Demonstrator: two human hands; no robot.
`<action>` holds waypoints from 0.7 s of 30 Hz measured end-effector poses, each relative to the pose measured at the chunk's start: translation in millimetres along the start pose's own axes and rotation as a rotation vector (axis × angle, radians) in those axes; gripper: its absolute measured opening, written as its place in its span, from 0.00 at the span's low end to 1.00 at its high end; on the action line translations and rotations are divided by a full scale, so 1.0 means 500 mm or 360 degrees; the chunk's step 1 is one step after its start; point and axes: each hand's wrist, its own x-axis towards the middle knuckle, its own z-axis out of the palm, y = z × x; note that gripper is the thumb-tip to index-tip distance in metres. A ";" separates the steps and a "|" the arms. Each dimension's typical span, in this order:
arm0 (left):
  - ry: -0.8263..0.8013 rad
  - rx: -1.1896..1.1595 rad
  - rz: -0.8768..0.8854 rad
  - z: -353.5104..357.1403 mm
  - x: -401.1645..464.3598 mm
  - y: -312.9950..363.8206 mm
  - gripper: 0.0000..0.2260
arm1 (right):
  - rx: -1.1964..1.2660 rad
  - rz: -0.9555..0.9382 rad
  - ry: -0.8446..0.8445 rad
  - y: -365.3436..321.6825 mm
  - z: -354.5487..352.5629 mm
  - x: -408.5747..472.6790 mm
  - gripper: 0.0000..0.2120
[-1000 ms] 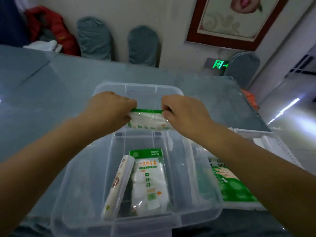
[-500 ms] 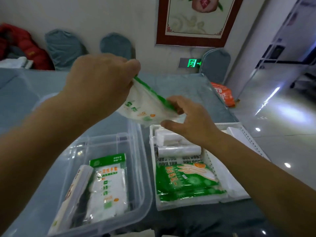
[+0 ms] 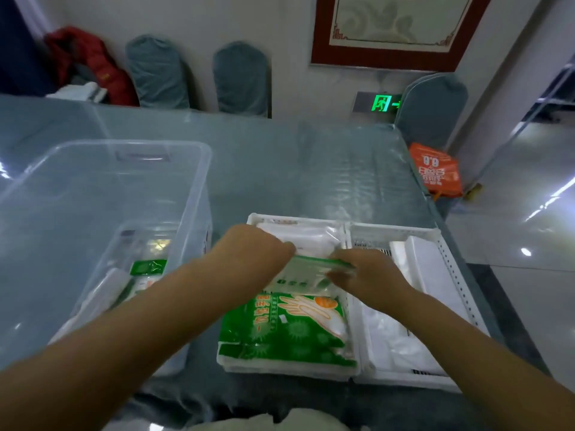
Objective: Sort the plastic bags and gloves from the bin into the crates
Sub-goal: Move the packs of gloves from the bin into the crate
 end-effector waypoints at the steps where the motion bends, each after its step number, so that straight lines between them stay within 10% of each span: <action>1: -0.0065 -0.0030 -0.0052 0.022 0.003 0.018 0.16 | -0.0022 -0.0017 -0.0021 0.012 0.016 -0.007 0.07; 9: -0.0098 -0.0225 -0.0180 0.188 -0.009 0.080 0.23 | -0.0370 -0.0562 -0.0018 0.084 0.118 -0.027 0.13; 21: -0.0537 -0.0680 -0.0357 0.327 -0.025 0.130 0.28 | -0.0452 -0.0502 -0.0473 0.126 0.185 -0.040 0.21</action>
